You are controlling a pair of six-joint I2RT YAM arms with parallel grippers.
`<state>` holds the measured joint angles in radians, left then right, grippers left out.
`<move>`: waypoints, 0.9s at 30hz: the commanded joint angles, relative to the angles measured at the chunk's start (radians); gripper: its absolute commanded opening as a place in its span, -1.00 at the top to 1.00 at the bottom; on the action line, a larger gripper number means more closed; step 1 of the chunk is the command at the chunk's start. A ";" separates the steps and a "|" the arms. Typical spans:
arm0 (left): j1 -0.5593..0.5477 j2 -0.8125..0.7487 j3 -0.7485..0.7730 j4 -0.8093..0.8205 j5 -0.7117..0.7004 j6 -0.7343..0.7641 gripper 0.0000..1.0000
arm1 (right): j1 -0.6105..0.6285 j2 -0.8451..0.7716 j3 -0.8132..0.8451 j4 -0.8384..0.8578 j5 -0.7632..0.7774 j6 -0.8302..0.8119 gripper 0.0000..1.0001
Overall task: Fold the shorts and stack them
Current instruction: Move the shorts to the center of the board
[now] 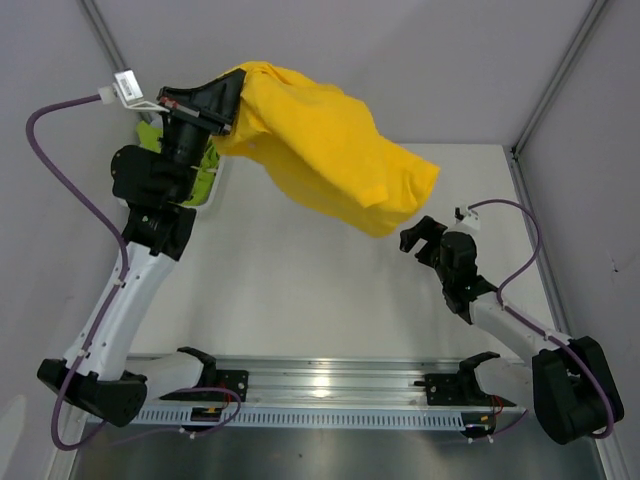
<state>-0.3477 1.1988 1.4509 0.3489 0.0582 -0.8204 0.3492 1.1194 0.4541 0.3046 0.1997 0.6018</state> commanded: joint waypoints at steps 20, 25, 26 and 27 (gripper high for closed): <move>-0.002 0.262 0.023 0.002 0.034 0.023 1.00 | -0.007 -0.029 -0.009 0.021 0.053 -0.008 -0.99; -0.110 0.181 -0.265 0.102 0.045 0.058 1.00 | -0.007 -0.038 -0.011 0.016 0.061 -0.005 -0.99; -0.149 0.132 -0.330 0.187 0.019 0.063 1.00 | -0.006 -0.041 -0.012 0.016 0.064 -0.004 -0.99; -0.190 0.113 -0.500 0.228 -0.048 0.075 1.00 | -0.007 -0.046 -0.014 0.014 0.064 -0.004 -0.99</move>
<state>-0.4168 1.4212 1.1904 0.3664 0.0570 -0.7990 0.3466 1.1030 0.4431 0.3035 0.2287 0.6018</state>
